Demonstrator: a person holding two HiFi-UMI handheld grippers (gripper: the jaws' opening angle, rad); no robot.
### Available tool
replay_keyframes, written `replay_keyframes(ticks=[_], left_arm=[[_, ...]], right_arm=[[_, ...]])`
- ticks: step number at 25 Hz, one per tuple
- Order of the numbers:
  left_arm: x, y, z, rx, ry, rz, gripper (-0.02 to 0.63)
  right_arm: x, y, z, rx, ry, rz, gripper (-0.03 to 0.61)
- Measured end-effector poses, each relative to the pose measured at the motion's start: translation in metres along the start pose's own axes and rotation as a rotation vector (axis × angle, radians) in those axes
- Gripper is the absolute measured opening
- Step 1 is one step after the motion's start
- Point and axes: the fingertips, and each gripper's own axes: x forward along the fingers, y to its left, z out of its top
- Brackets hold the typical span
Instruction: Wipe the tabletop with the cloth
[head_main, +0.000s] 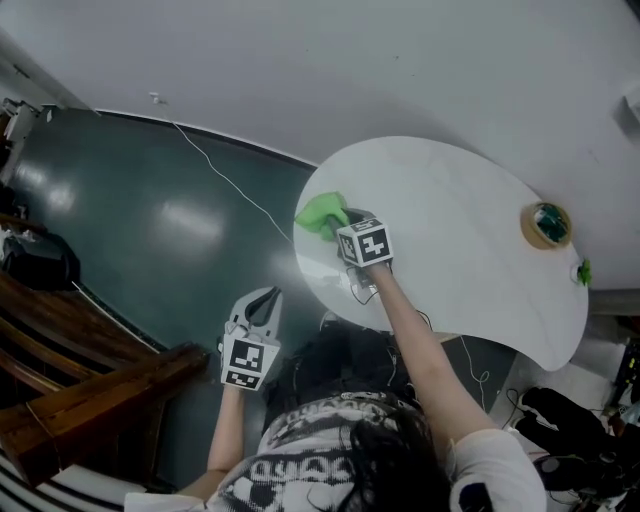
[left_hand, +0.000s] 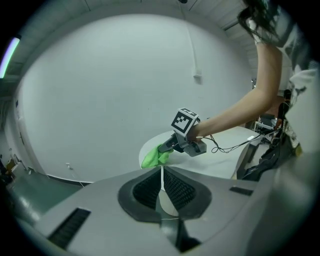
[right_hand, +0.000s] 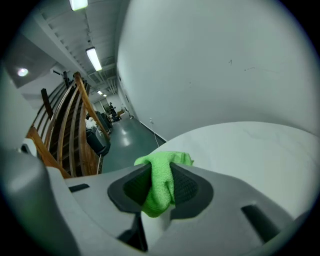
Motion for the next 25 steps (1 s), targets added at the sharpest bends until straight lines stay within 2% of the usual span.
replay_keyframes(ticks=[7, 11, 15, 21, 25], left_arm=[[0.019, -0.008, 0.005, 0.007, -0.006, -0.063, 0.012], [0.036, -0.022, 0.016, 0.045, -0.014, -0.124, 0.014], [0.057, -0.045, 0.038, 0.110, -0.035, -0.191, 0.014], [0.087, -0.096, 0.084, 0.183, -0.076, -0.248, 0.012], [0.091, -0.131, 0.099, 0.152, -0.090, -0.240, 0.014]], right_arm=[[-0.019, -0.040, -0.037, 0.054, 0.057, -0.079, 0.094], [-0.044, -0.075, -0.055, 0.099, 0.065, -0.144, 0.094], [-0.078, -0.116, -0.077, 0.148, 0.061, -0.212, 0.094], [-0.142, -0.185, -0.113, 0.215, 0.041, -0.295, 0.094], [-0.196, -0.225, -0.146, 0.263, 0.031, -0.352, 0.094]])
